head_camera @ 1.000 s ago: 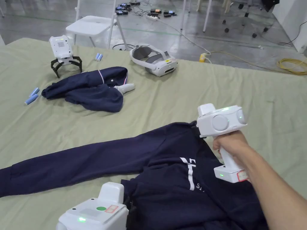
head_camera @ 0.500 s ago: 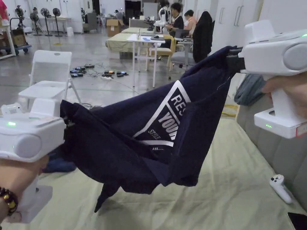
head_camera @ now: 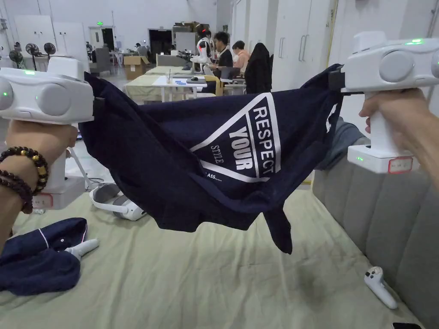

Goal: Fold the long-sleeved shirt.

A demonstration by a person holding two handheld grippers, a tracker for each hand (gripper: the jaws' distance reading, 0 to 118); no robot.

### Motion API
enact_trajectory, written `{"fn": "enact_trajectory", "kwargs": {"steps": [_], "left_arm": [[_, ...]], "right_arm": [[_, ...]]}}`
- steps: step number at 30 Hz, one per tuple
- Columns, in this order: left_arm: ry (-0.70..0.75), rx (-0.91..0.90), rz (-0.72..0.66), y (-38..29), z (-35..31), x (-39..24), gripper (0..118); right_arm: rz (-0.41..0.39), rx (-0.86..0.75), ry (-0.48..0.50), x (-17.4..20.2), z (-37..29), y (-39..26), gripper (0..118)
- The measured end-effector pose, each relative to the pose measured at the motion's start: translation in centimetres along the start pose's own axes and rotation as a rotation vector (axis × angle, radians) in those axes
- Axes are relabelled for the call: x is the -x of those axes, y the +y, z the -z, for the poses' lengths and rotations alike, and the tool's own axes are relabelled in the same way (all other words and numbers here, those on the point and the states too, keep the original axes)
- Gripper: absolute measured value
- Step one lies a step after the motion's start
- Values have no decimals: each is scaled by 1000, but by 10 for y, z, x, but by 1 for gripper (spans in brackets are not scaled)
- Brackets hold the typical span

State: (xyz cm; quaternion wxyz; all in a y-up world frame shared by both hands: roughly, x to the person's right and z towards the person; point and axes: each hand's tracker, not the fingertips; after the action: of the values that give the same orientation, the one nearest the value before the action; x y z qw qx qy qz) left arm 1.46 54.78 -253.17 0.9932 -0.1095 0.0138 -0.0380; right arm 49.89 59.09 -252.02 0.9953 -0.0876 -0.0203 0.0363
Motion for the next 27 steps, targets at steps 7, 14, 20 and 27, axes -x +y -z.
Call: {"fn": "enact_trajectory", "kwargs": {"steps": [7,14,20,27], "left_arm": [[-36,260,40,-160,46,-18,15],[-53,422,-96,-263,31,-12,15],[-103,347,-42,-273,-59,-3,15],[-125,511,134,-363,-163,-22,15]], "right_arm": [[69,239,13,14,52,-157,4],[113,427,35,34,47,-269,4],[93,336,88,28,-54,-277,4],[-28,535,180,40,-170,-356,4]]}}
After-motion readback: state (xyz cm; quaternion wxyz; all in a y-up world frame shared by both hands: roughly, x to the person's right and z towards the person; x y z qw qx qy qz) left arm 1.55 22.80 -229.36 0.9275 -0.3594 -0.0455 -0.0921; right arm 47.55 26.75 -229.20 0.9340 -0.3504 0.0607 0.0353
